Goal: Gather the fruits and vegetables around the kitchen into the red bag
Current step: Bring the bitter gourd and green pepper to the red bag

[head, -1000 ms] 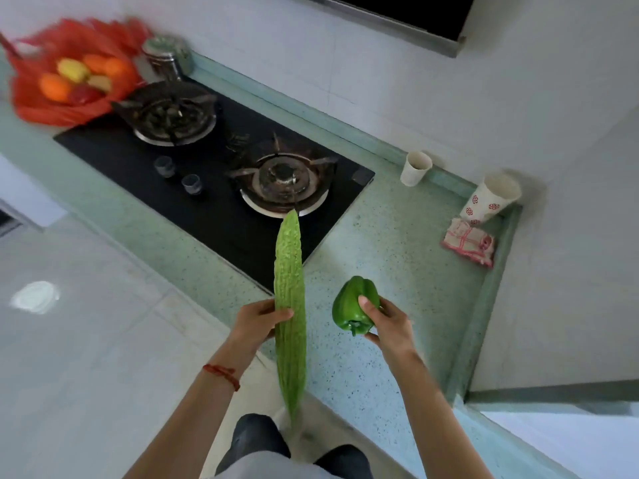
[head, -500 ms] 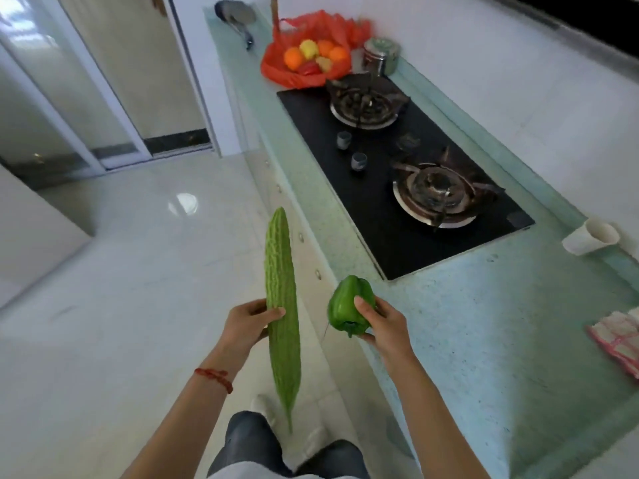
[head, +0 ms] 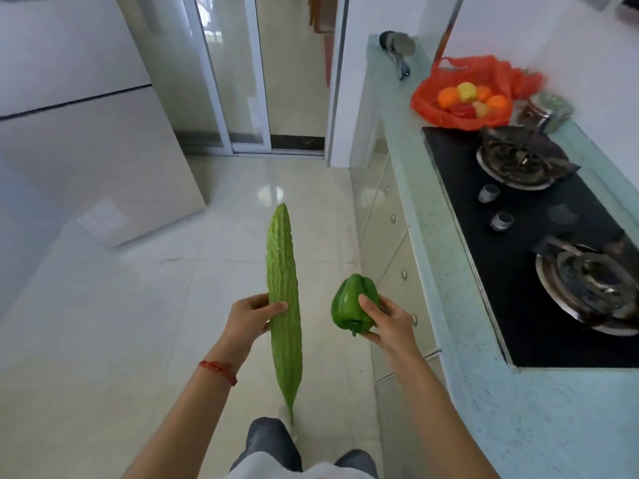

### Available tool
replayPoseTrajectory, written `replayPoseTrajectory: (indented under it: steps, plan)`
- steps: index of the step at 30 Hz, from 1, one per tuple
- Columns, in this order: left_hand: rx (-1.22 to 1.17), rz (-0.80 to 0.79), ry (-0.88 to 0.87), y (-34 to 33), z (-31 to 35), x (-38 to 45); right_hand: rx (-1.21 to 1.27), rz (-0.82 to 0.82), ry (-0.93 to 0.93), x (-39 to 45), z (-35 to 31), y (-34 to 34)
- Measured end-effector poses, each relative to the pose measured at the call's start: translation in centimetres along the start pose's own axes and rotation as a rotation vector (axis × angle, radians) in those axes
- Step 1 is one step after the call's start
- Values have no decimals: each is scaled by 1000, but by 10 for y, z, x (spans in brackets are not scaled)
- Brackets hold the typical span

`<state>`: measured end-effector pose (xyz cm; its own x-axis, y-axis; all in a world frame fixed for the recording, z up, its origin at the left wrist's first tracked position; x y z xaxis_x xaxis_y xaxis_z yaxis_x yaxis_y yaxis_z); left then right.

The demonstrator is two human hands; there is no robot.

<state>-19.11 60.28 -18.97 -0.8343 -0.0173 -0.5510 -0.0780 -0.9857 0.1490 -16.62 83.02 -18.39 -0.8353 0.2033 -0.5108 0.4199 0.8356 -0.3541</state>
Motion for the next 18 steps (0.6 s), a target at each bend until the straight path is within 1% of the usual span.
replayPoseTrajectory:
  steps: [9,14,18]
  plan:
    - [0,-1,-7,51,32,57,-2,-19,10,47,1,-66]
    - [-21,-4,5,56,48,94,-8,-12,1,81,-9,-83]
    - [-39,9,8,54,66,134,-5,-8,2,123,-25,-96]
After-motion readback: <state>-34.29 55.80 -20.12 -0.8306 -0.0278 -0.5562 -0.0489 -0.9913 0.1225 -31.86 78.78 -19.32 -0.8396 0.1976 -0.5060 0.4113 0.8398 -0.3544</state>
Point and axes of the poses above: each hand's wrist, its own x-axis towards the middle knuckle, its own y-axis out of the back of the hand, z = x × y, the point moved 3 cm from there along x, towards the middle knuckle, and after that the axes turned 14 degrees about x, right-handed, at the moved point
